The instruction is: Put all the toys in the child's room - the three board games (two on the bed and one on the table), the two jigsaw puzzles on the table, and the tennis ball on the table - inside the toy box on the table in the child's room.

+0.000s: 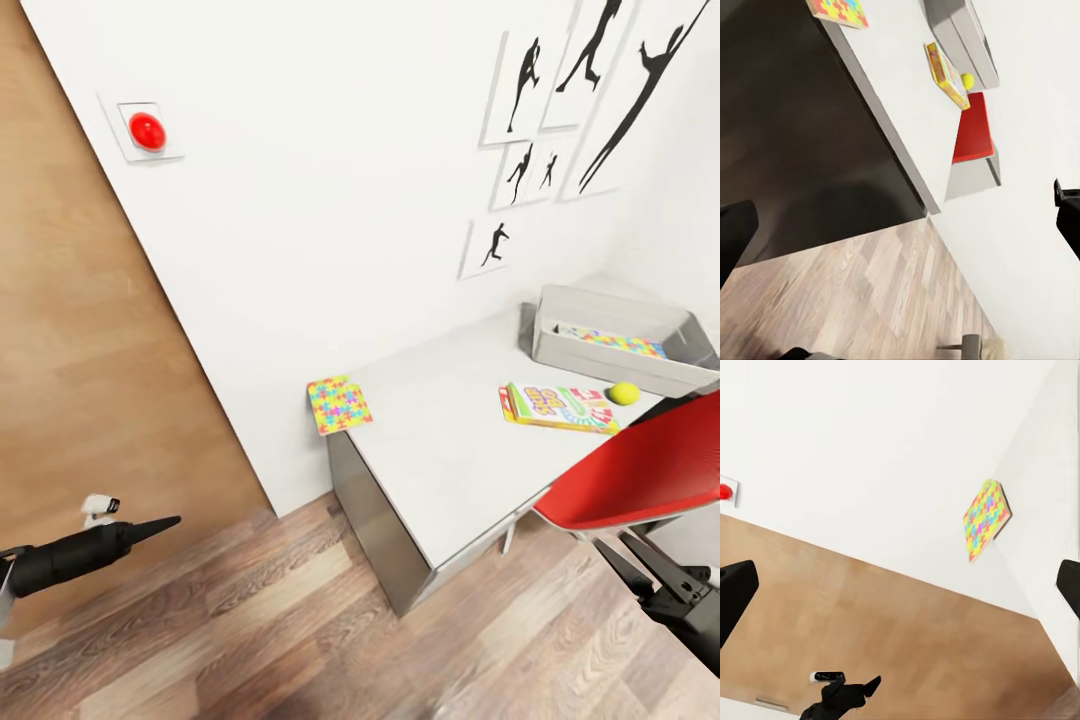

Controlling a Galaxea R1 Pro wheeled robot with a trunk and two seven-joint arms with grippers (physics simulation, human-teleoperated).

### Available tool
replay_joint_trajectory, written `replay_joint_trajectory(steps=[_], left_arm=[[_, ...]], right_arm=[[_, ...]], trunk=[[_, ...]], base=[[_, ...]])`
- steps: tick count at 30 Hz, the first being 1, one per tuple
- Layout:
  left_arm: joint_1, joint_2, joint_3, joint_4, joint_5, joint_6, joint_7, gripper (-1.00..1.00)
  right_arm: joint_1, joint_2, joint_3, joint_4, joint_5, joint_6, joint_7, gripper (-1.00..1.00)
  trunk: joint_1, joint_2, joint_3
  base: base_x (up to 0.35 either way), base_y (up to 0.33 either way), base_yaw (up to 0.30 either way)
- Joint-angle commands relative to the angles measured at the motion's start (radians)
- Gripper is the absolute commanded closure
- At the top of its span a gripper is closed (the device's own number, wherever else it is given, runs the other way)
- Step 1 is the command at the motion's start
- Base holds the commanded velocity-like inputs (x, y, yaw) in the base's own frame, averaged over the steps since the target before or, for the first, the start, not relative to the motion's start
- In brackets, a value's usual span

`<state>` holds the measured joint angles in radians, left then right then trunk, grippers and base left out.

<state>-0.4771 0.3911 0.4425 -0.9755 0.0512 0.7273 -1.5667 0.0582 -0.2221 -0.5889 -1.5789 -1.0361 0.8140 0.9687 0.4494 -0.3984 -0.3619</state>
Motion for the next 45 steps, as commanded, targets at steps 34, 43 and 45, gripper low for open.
replay_joint_trajectory(steps=[34, 43, 45], left_arm=[[0.000, 0.000, -0.022, 0.000, -0.001, 0.011, -0.004, -1.00], [-0.001, 0.000, -0.022, 0.000, -0.001, 0.011, -0.004, -1.00], [-0.001, 0.000, -0.022, 0.000, -0.001, 0.011, -0.004, -1.00]], right_arm=[[0.000, 0.002, 0.001, -0.002, 0.077, 0.005, 0.000, -1.00], [0.000, 0.003, 0.001, -0.003, 0.077, 0.005, 0.001, -1.00], [0.000, 0.003, 0.001, -0.003, 0.077, 0.005, 0.001, -1.00]], trunk=[[0.001, -0.002, 0.014], [0.001, -0.002, 0.021], [0.001, -0.002, 0.023]], base=[[0.000, 0.000, -0.055], [0.000, 0.000, -0.076], [0.000, 0.000, -0.143]])
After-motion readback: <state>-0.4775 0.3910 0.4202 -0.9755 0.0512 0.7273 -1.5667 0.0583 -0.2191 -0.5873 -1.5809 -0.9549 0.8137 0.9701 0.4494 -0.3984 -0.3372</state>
